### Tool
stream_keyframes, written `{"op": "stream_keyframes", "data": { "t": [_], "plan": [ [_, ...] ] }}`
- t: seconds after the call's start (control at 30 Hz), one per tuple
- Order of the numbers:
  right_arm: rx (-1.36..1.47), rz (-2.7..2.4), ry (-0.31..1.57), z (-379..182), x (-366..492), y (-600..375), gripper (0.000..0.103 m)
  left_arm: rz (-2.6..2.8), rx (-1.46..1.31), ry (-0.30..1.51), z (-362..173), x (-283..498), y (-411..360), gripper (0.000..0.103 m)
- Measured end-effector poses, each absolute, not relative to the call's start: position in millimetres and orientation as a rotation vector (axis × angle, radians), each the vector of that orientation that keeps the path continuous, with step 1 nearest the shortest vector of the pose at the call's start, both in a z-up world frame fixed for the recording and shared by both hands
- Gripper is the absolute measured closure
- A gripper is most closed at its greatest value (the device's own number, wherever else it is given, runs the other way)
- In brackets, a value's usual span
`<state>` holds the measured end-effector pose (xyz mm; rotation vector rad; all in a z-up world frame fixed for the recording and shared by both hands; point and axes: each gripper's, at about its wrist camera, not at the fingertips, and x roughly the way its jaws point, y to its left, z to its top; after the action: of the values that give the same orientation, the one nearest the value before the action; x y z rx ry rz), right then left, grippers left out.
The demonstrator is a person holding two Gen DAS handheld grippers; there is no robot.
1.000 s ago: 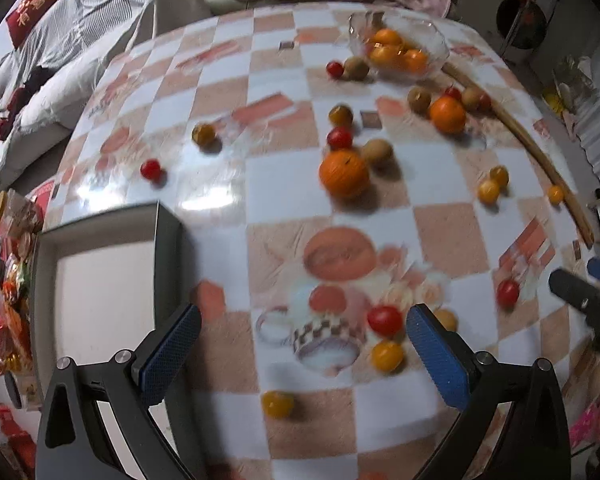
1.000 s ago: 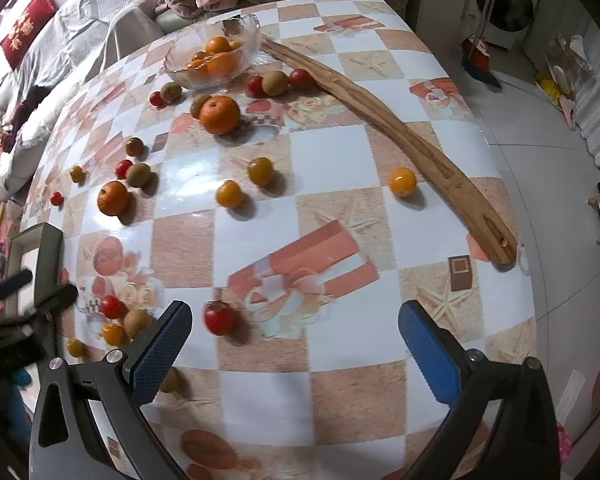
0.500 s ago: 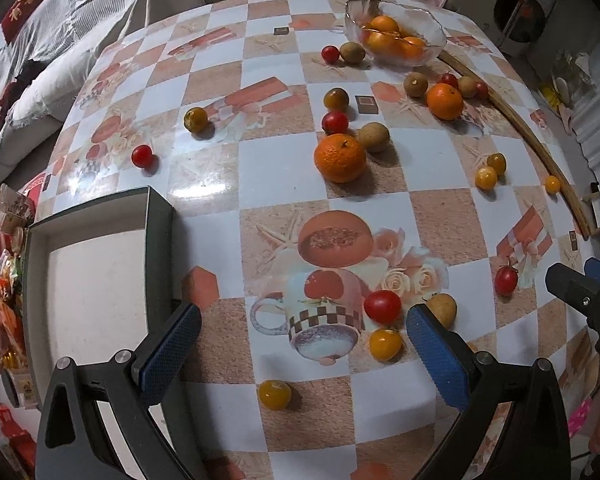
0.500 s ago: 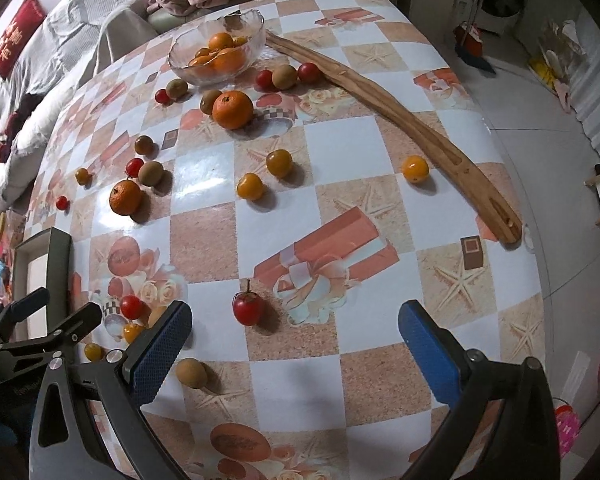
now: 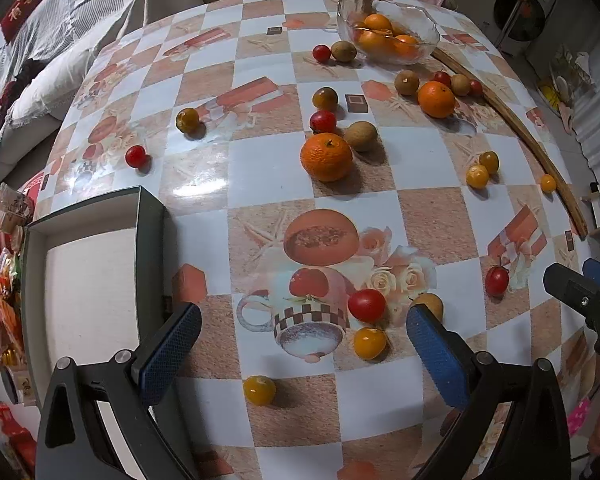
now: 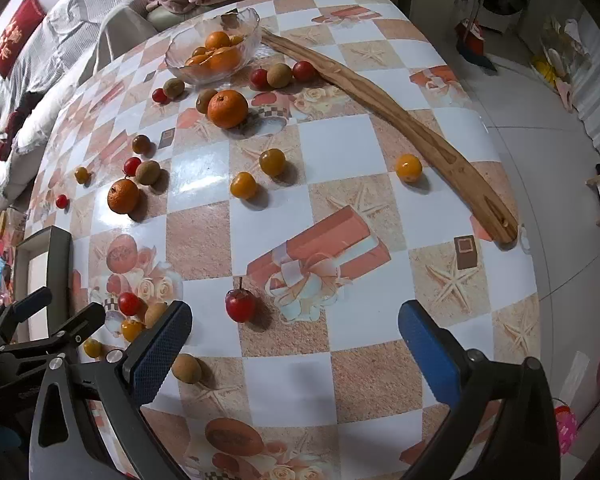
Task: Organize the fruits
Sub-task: 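Move the left tool toward one red cherry tomato while the right tool approaches another, then close the left tool on a red tomato while the right tool grasps a stemmed red tomato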
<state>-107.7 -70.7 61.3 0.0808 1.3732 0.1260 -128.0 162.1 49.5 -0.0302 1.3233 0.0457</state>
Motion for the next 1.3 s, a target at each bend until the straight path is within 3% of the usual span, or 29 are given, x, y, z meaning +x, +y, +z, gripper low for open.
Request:
{"op": "stream_keyframes", "data": {
  "t": [1.3],
  "plan": [
    [0.025,0.162,1.419,37.8,-116.2,-46.6,0.0,0.015,0.041,1.355,13.0,-117.3,155.3,0.0]
  ]
}}
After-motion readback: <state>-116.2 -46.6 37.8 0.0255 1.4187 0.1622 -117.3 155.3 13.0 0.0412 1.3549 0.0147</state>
